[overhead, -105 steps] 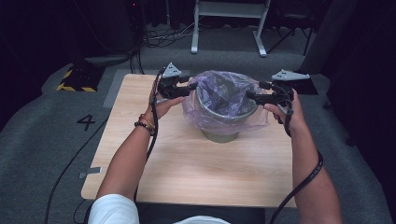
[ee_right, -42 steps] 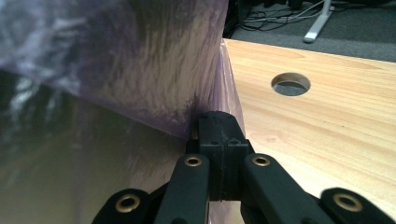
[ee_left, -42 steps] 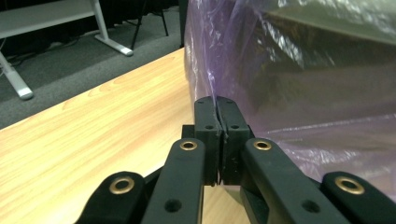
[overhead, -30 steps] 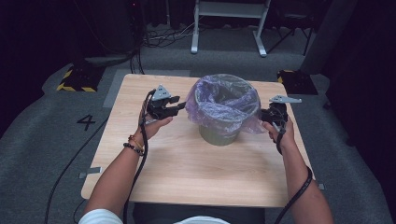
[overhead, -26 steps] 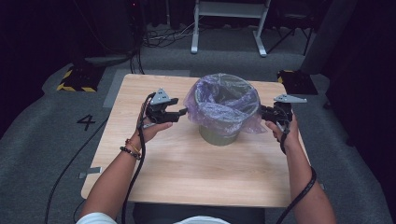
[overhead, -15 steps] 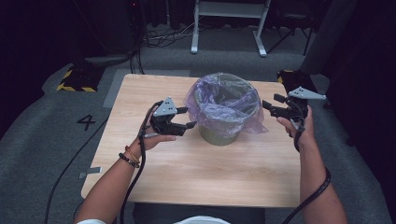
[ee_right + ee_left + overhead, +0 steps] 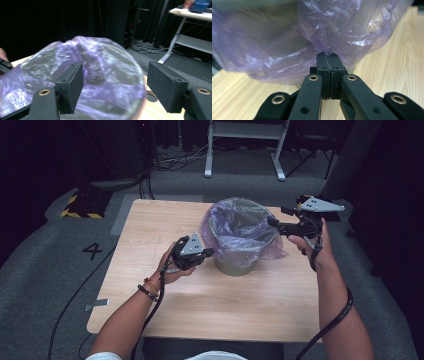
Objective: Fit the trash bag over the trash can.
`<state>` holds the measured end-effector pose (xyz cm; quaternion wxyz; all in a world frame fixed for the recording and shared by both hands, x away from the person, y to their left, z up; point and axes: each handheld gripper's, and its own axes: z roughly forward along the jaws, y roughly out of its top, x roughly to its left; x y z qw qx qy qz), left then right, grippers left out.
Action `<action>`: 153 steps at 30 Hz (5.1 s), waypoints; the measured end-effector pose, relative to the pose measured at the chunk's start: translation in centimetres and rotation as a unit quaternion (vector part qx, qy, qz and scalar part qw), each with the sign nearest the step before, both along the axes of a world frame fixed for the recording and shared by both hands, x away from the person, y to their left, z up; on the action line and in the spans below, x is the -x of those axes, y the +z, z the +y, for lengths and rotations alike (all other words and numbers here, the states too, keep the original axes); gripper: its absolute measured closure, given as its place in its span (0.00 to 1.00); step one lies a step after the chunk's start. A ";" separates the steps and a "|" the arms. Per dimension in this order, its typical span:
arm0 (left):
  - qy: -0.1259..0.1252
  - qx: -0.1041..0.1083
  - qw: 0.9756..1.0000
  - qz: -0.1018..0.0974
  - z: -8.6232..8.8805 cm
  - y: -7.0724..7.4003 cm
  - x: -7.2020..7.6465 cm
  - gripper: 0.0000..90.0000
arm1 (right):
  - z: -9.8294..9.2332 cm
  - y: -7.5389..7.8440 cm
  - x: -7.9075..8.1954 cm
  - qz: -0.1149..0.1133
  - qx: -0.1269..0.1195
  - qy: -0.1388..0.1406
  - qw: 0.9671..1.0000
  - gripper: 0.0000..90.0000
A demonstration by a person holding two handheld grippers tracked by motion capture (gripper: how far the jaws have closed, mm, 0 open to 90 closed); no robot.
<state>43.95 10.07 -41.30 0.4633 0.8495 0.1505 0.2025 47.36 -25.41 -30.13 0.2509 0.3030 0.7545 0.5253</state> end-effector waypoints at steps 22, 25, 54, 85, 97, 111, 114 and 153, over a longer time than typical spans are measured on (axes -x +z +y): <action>0.073 -0.048 0.989 0.123 6.4 -5.1 3.3 0.18 | 5.6 -1.3 -1.6 0.074 0.132 0.052 0.987 0.28; 0.073 -0.051 0.987 0.130 6.9 -5.5 3.7 0.18 | 5.9 -1.4 -1.7 0.081 0.139 0.051 0.986 0.28; 0.072 -0.054 0.983 0.157 9.3 -9.0 6.3 0.17 | 6.8 -3.0 -2.8 0.207 0.217 0.064 0.952 0.25; 0.070 -0.056 0.983 0.157 9.2 -9.1 6.2 0.16 | 5.2 -1.0 -0.9 0.169 0.157 0.065 0.971 0.26; 0.069 -0.056 0.984 0.157 9.2 -9.1 6.2 0.16 | 3.6 0.0 0.6 0.139 0.151 0.065 0.977 0.25; 0.069 -0.056 0.984 0.158 9.2 -9.1 6.2 0.16 | 2.5 0.3 3.0 0.112 0.166 0.089 0.976 0.23; 0.069 -0.056 0.983 0.158 9.2 -9.1 6.2 0.16 | 2.7 0.2 3.4 0.111 0.170 0.092 0.975 0.23; 0.069 -0.056 0.984 0.158 9.2 -9.1 6.2 0.16 | 3.8 -3.2 7.9 0.079 0.221 0.131 0.963 0.22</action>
